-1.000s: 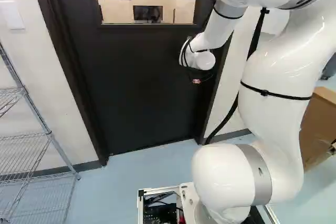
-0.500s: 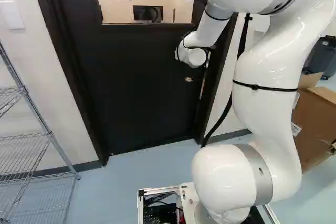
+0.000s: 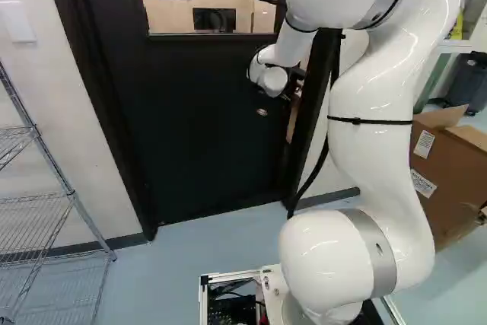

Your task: Open the door and move inside

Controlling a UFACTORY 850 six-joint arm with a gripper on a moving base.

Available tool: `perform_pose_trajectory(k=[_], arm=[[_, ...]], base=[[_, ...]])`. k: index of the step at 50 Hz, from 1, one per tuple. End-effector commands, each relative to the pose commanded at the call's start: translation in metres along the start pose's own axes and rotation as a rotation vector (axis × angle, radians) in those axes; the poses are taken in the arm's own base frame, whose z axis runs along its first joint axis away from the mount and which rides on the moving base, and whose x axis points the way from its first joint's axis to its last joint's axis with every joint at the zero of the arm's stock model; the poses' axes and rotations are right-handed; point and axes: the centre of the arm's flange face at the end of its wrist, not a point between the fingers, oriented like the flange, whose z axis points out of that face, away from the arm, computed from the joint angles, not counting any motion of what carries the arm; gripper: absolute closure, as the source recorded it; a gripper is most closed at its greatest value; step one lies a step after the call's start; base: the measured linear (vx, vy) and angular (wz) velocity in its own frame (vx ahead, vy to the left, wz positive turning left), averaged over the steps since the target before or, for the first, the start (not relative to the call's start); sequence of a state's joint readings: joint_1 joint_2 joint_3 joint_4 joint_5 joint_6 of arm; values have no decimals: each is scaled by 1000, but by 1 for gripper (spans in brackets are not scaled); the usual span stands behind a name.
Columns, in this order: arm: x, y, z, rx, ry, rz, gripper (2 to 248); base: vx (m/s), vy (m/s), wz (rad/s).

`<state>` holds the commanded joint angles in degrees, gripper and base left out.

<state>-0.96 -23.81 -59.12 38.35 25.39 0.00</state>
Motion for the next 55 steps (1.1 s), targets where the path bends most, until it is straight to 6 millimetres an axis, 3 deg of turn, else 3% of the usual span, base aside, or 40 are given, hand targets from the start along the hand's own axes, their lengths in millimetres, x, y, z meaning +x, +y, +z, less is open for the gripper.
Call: perform_pose_trajectory(k=[41,55], arm=[[-7,-66,49,76,14,-18,3],[-15,-90,57,109,13,-37,3]], base=[[0,0,0],[0,0,0]])
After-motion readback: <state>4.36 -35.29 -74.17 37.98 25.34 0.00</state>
